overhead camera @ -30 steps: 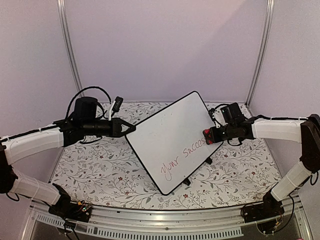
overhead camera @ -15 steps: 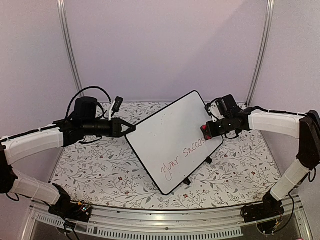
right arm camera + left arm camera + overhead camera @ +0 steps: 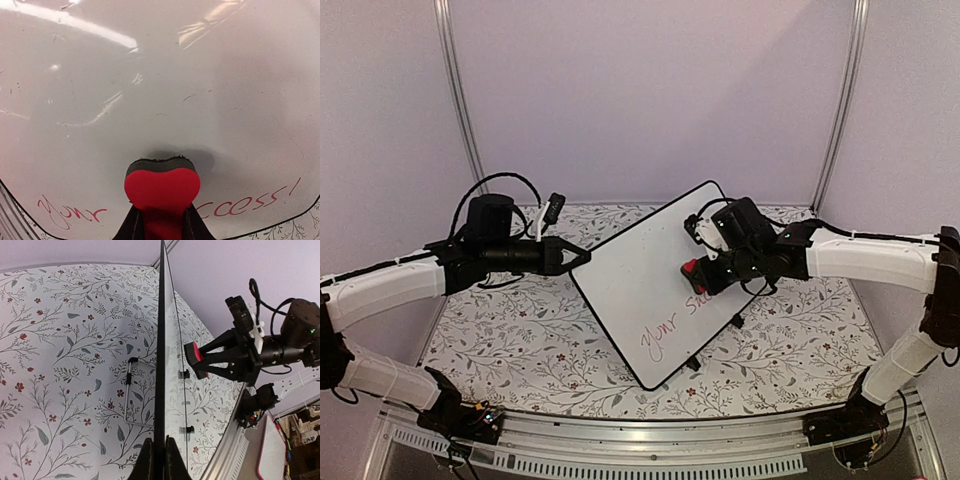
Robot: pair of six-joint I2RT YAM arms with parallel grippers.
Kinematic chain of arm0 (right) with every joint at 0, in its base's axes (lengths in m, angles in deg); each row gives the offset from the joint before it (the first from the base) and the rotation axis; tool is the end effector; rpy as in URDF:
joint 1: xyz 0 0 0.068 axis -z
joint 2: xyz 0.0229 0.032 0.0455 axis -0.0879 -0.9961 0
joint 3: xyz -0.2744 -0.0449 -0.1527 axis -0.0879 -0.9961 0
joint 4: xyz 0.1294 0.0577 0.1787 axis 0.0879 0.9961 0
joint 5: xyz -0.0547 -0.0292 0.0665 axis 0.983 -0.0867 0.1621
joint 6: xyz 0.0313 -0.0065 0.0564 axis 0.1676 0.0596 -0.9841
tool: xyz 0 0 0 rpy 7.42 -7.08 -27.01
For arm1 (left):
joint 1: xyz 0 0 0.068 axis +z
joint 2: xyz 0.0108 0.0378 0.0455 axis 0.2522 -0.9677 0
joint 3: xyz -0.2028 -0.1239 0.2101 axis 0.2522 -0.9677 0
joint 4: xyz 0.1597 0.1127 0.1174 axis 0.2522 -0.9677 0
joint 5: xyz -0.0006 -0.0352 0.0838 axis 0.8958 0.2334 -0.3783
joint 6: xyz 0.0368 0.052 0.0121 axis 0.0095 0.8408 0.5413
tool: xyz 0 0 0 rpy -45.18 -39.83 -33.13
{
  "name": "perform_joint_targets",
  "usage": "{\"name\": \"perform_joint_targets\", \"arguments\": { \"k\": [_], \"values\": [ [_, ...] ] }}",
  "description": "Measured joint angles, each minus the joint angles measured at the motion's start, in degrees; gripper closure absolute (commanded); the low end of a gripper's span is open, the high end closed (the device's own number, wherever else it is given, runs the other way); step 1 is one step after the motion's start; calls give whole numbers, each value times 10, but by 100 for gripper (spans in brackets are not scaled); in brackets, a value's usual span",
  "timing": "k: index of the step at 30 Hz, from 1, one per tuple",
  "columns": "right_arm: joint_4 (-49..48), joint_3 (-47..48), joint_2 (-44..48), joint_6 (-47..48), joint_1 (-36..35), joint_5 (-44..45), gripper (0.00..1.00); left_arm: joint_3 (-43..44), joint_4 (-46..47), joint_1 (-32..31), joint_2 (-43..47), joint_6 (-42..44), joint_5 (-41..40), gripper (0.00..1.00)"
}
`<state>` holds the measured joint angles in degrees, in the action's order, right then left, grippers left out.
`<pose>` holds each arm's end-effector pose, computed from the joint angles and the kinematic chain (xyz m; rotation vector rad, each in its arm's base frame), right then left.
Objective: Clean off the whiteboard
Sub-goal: Erase the whiteboard on the whiteboard stand.
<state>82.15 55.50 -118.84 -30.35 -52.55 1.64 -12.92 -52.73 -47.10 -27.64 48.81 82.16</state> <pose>0.2184 0.2307 0.3029 -0.7540 2.2770 0.3442 0.1883 -0.1481 0.3242 0.4258 2.1138 -1.1311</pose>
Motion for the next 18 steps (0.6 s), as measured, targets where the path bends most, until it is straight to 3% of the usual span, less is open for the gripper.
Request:
{"name": "perform_joint_targets", "arguments": {
  "k": [8, 18],
  "values": [
    [60, 49, -3, 8, -98, 1, 79, -14, 10, -8, 16, -17, -38, 100],
    [92, 91, -69, 19, -167, 7, 80, 18, -6, -54, 5, -18, -117, 100]
  ]
}}
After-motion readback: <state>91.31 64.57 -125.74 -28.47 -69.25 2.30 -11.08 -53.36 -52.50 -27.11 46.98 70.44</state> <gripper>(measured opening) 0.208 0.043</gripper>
